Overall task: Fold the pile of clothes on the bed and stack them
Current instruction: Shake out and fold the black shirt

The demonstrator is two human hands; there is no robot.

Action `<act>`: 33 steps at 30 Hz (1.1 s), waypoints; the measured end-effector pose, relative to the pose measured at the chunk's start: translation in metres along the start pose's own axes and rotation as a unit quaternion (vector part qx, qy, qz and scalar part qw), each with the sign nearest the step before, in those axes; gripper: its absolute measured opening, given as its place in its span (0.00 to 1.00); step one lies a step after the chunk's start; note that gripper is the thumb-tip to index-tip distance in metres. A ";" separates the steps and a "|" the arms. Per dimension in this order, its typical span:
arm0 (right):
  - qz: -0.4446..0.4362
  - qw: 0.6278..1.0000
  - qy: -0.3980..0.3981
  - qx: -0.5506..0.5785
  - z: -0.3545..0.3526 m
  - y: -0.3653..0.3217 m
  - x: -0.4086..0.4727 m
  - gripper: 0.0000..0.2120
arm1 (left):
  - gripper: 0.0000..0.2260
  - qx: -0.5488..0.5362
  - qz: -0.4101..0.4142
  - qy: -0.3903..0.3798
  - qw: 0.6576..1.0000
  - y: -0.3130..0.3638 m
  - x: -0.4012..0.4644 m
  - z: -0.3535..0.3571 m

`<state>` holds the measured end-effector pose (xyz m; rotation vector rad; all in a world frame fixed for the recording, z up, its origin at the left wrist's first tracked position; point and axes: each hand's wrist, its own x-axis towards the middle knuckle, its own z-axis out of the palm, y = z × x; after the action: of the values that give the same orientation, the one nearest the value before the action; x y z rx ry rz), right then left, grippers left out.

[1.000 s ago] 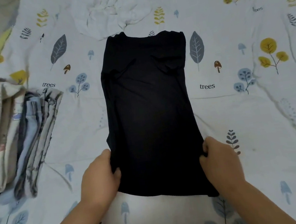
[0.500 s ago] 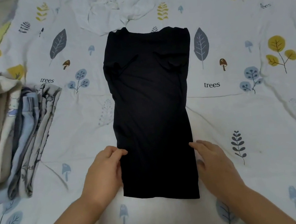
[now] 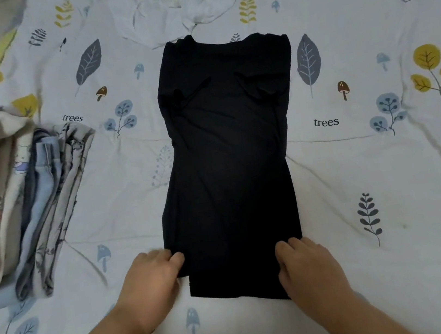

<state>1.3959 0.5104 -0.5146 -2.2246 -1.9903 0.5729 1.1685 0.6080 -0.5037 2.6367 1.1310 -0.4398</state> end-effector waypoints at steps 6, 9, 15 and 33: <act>0.013 0.999 -0.017 -0.037 0.012 -0.011 -0.002 0.29 | 0.21 -0.055 -0.032 0.060 0.996 0.011 0.001 0.002; -0.005 0.998 -0.028 -0.063 0.014 -0.010 0.003 0.24 | 0.35 -0.004 0.013 0.024 1.000 0.024 0.018 0.006; -0.040 0.996 -0.019 -0.072 0.015 0.000 0.000 0.24 | 0.22 0.028 0.046 0.040 0.998 0.020 0.033 -0.003; -0.127 0.982 -0.023 -0.135 0.003 0.049 -0.006 0.46 | 0.50 0.108 0.076 0.020 0.991 -0.036 0.016 -0.008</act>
<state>1.4406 0.4968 -0.5319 -2.0555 -2.4553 0.3437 1.1545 0.6453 -0.5060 2.9050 0.9313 -0.5082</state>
